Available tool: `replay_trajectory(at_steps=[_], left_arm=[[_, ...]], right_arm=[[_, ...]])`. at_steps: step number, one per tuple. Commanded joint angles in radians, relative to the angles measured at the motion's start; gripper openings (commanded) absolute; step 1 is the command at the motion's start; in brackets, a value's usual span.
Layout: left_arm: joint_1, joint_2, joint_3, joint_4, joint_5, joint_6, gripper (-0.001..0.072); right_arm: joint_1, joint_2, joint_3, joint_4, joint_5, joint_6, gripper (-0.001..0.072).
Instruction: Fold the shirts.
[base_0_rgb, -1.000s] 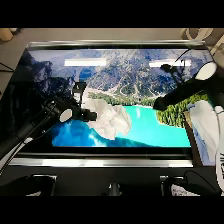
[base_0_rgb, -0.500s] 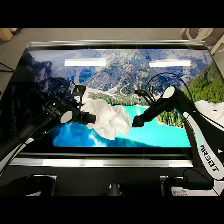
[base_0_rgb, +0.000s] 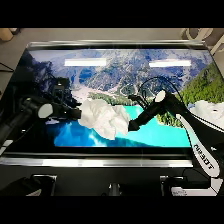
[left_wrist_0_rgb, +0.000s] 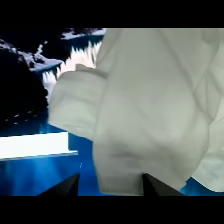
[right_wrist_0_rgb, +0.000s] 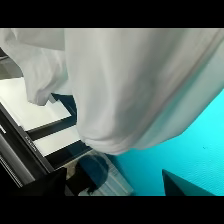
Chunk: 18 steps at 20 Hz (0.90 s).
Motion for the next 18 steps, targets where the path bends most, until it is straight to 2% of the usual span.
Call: replay_trajectory(at_steps=[1, 3, 9, 18], left_arm=[[0.095, 0.087, -0.015, 0.0, -0.069, 0.058, 0.0497], [0.122, 0.094, -0.05, -0.013, -0.06, 0.057, 0.0439], [0.124, 0.093, -0.141, -0.274, 0.133, 0.057, 0.0441], [0.135, 0.153, -0.139, -0.27, 0.153, 0.058, 0.0441]], right_arm=[[0.003, -0.002, 0.0, -0.008, 0.007, -0.006, 0.0613], [0.003, -0.002, 0.0, -0.008, 0.006, -0.006, 0.0613], [0.003, -0.002, 0.0, -0.008, 0.006, -0.006, 0.0613], [0.003, -0.002, 0.0, -0.009, -0.007, -0.006, 0.0605]])
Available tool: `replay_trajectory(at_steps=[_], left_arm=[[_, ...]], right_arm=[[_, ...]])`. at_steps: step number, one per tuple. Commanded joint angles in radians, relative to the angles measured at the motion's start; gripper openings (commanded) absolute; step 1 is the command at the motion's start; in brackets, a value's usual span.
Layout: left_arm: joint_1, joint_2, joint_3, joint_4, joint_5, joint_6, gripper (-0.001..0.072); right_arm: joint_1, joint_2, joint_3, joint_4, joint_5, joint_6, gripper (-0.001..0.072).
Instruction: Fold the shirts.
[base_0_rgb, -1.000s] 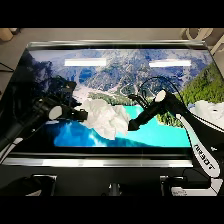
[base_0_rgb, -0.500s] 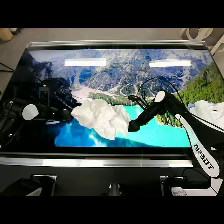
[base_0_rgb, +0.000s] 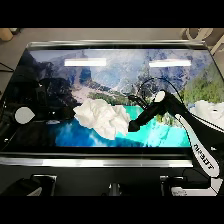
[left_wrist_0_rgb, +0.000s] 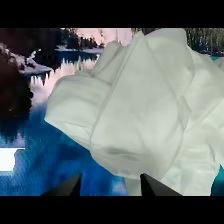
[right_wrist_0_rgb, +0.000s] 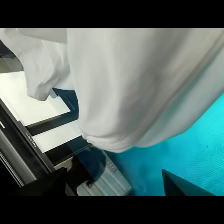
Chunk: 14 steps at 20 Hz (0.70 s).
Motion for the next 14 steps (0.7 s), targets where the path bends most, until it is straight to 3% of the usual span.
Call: replay_trajectory(at_steps=[1, 9, 11, 14], left_arm=[[0.002, -0.007, -0.004, -0.01, 0.011, 0.001, 0.0441], [-0.042, -0.163, -0.003, -0.051, 0.145, 0.0, 0.0428], [-0.043, -0.182, -0.003, -0.053, 0.134, 0.001, 0.005], [-0.043, -0.166, -0.003, -0.051, 0.131, 0.009, 0.0028]], right_arm=[[0.0, 0.0, 0.0, 0.0, -0.011, 0.0, 0.0605], [0.0, 0.0, 0.0, 0.004, -0.006, 0.0, 0.0606], [0.002, -0.001, -0.001, 0.019, -0.009, 0.0, 0.0631], [0.035, -0.026, -0.002, 0.022, -0.032, -0.011, 0.067]])
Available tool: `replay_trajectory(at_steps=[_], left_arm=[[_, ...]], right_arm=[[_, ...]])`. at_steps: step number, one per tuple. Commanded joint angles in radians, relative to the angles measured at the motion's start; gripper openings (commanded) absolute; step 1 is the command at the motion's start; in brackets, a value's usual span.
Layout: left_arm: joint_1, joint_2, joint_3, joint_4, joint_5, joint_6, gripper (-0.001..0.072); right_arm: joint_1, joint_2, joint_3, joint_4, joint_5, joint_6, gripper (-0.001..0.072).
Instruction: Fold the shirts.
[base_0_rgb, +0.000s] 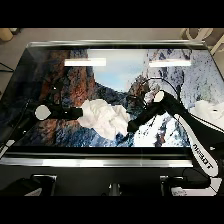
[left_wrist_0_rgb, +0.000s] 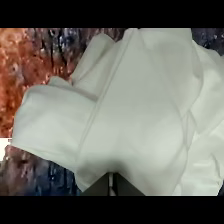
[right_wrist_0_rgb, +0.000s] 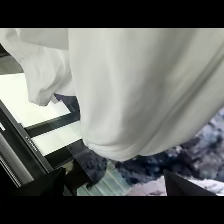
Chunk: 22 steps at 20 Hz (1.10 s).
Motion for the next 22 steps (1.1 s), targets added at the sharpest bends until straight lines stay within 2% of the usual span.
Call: replay_trajectory(at_steps=[1, 5, 6, 8, 10, 13, 17, 20, 22], left_arm=[[-0.002, 0.005, 0.0, -0.006, 0.008, 0.019, 0.0028], [-0.002, 0.048, 0.001, -0.006, 0.008, 0.043, 0.0027], [-0.002, 0.061, 0.001, -0.006, 0.008, 0.056, 0.0027], [-0.002, 0.085, 0.003, -0.005, 0.008, 0.056, 0.0027], [-0.002, 0.116, 0.015, -0.005, 0.01, 0.077, 0.0027], [-0.002, 0.185, 0.113, 0.038, 0.008, 0.103, 0.0027], [0.043, 0.315, 0.444, 0.126, 0.008, 0.101, 0.0027], [0.124, 0.409, 0.677, 0.264, 0.008, -0.009, 0.0027], [0.158, 0.463, 0.727, 0.276, 0.022, -0.065, 0.0027]], right_arm=[[0.04, -0.029, 0.0, 0.015, -0.024, -0.006, 0.067], [0.122, -0.072, 0.0, 0.019, -0.088, 0.011, 0.0662], [0.134, -0.075, 0.0, 0.018, -0.115, 0.024, 0.0546], [0.139, -0.07, 0.003, 0.018, -0.161, 0.038, 0.0015], [0.128, -0.042, 0.026, -0.01, -0.151, 0.046, 0.0017], [0.082, 0.083, 0.13, -0.142, -0.099, 0.043, 0.0017], [-0.047, 0.373, 0.441, -0.349, -0.096, 0.045, 0.0018], [-0.143, 0.614, 0.619, -0.513, -0.253, 0.158, 0.0018], [-0.163, 0.743, 0.634, -0.521, -0.346, 0.208, 0.0018]])
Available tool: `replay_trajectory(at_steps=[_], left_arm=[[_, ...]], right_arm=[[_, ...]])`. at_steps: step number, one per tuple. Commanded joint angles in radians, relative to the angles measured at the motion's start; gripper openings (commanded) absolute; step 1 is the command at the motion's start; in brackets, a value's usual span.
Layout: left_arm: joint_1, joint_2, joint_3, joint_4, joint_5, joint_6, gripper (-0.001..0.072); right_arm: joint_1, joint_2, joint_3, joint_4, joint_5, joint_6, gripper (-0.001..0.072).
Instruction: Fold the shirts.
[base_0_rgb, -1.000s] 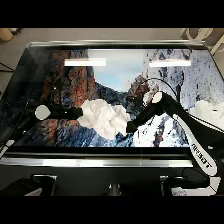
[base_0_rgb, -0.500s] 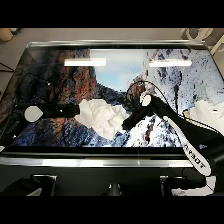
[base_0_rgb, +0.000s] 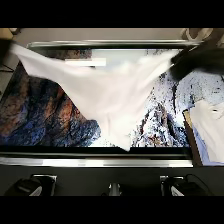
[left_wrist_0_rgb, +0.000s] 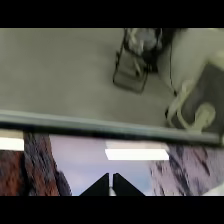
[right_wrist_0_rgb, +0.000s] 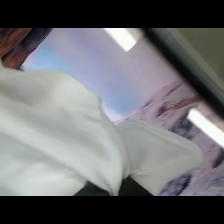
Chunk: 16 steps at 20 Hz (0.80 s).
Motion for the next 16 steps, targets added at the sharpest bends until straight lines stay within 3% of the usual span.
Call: replay_trajectory(at_steps=[1, 7, 14, 16], left_arm=[[0.045, 0.105, 0.135, 0.068, 0.04, -0.107, 0.0027], [0.033, 0.135, 0.135, 0.006, 0.274, -0.108, 0.0026], [0.034, 0.043, 0.097, 0.164, -0.029, -0.064, 0.0027], [0.033, 0.0, 0.002, 0.163, -0.043, -0.068, 0.0027]], right_arm=[[-0.053, 0.233, 0.092, -0.085, -0.163, 0.084, 0.0018], [-0.053, 0.299, 0.093, -0.064, -0.186, 0.084, 0.0018], [-0.053, 0.13, 0.092, -0.09, -0.339, 0.086, 0.0018], [-0.053, -0.015, 0.092, -0.09, -0.463, 0.173, 0.0018]])
